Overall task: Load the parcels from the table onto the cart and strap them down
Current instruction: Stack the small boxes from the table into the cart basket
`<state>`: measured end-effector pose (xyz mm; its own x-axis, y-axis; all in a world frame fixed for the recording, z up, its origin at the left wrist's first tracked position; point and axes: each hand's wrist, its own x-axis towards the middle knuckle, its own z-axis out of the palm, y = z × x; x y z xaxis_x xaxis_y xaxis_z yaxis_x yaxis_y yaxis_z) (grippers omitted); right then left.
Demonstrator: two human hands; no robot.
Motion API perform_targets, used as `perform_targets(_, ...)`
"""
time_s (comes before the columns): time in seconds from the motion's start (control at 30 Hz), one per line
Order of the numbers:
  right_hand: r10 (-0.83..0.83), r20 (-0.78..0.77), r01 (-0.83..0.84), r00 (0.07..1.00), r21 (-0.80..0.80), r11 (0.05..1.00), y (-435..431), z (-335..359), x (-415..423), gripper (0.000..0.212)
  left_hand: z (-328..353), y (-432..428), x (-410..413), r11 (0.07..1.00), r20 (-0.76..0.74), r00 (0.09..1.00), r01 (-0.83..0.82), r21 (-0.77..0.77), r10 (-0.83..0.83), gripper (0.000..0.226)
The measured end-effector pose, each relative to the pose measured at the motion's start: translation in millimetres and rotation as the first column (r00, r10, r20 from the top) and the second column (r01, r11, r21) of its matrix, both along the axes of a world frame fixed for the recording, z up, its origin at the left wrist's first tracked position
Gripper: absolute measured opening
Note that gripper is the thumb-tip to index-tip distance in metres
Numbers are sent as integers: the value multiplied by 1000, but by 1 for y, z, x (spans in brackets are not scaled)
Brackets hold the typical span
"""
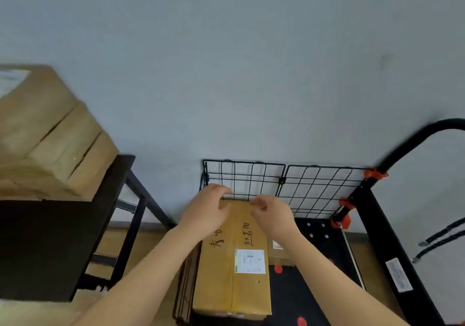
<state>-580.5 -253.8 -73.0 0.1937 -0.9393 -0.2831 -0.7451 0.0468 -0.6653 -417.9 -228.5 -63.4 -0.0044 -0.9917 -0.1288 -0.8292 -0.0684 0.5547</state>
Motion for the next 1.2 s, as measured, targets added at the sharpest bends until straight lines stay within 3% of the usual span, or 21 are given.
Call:
perform_targets(0.3, 100, 91, -82, 991, -179, 980, 88, 70, 119, 28, 77, 108, 110, 977, -54, 990, -136, -167, 128, 38)
perform_targets(0.67, 221, 194, -161, 956, -285, 945, 153, 131, 244, 25, 127, 198, 227, 910, -145, 954, -295, -291, 263, 41)
perform_targets(0.9, 258, 306, -191, 916, -233, 953, 148, 161, 306, 26, 147, 200, 288, 846, -204, 908, -417, -332, 367, 40)
perform_targets(1.2, 279, 350, -202, 894, -241, 949, 78, 176, 376, 29, 167, 148, 356, 760, -323, 831, -550, -347, 454, 36)
